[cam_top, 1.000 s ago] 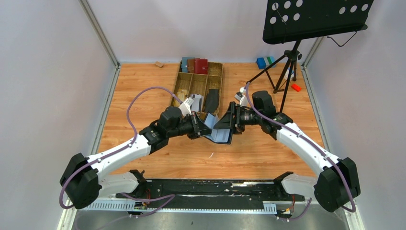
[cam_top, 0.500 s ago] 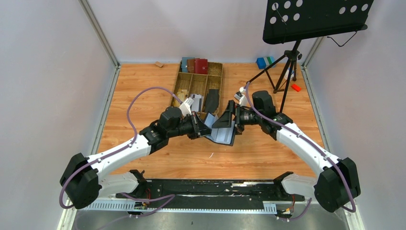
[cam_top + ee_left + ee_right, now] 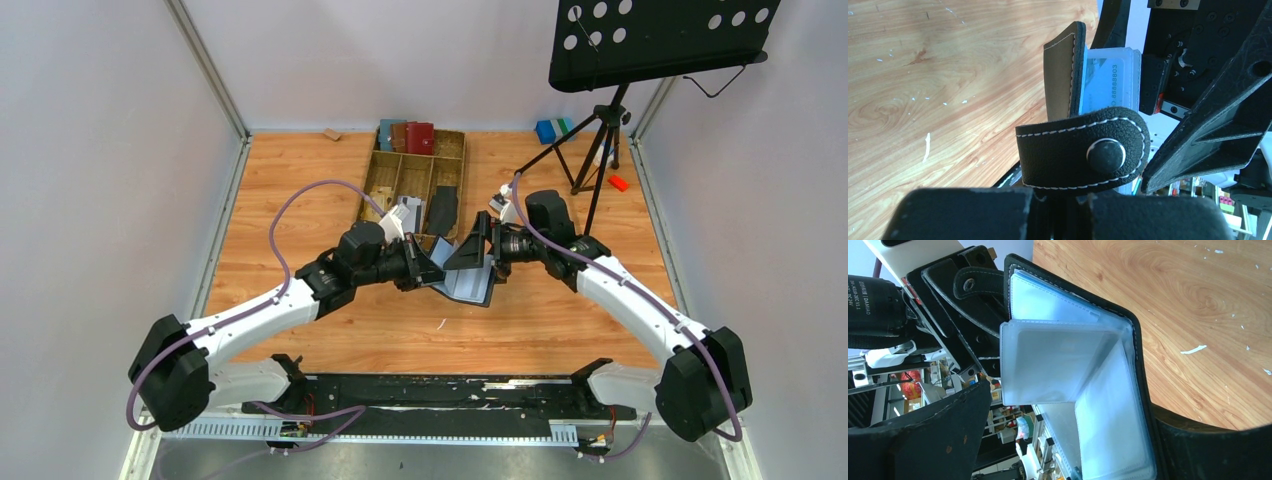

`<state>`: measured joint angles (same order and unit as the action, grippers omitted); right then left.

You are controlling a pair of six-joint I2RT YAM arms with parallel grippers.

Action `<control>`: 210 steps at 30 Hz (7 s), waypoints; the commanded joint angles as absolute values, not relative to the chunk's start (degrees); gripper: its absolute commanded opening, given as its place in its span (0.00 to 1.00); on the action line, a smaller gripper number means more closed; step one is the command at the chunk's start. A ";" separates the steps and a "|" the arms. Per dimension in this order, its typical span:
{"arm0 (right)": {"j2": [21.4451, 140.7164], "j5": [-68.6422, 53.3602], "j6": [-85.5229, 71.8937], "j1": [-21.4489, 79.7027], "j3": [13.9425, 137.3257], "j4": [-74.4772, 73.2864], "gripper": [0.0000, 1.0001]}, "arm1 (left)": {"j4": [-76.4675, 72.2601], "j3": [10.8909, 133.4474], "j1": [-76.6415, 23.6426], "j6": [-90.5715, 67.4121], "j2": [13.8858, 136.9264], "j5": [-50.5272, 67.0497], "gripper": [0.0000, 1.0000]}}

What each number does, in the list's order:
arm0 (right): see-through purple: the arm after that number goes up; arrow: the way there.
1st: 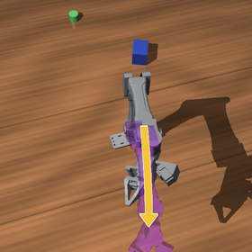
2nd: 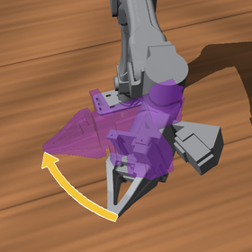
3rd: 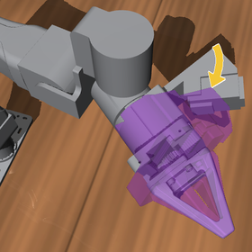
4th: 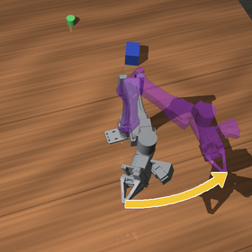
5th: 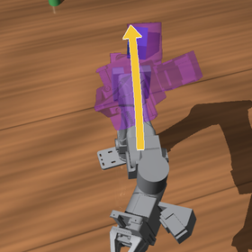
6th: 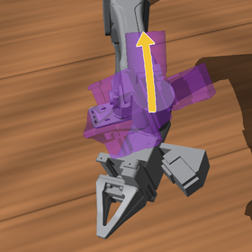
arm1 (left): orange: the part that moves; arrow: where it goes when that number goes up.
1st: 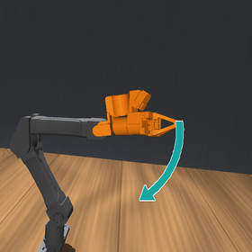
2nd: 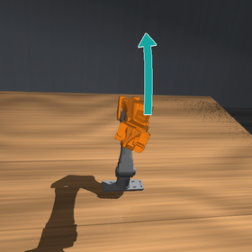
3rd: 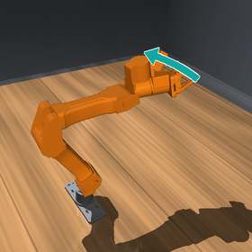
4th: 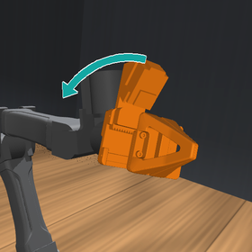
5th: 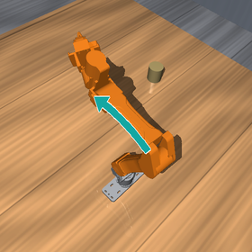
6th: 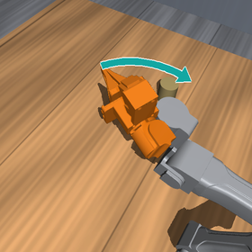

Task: Take the credit cards out of the card holder
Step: Remove the credit card from the card holder.

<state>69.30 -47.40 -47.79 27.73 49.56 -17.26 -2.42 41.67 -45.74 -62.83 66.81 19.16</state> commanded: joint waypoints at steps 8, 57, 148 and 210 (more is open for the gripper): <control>69.60 -47.20 -46.73 28.12 51.33 -17.50 0.62 | -3.70 44.47 -46.32 -62.10 67.29 19.38 0.00; 65.48 -45.89 -47.07 26.37 51.15 -15.49 0.71 | -11.38 40.95 -46.42 -67.37 68.93 22.07 0.00; 70.34 -41.52 -41.97 27.77 55.59 -27.58 0.31 | 2.69 46.96 -47.81 -59.41 69.37 17.08 0.00; 67.09 -50.49 -49.08 25.14 50.02 -14.42 0.00 | -4.60 44.89 -47.88 -62.75 69.40 17.66 0.00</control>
<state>67.07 -46.89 -47.55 24.97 49.89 -19.35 1.85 44.16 -47.51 -61.49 68.75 15.38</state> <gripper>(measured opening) 0.148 0.053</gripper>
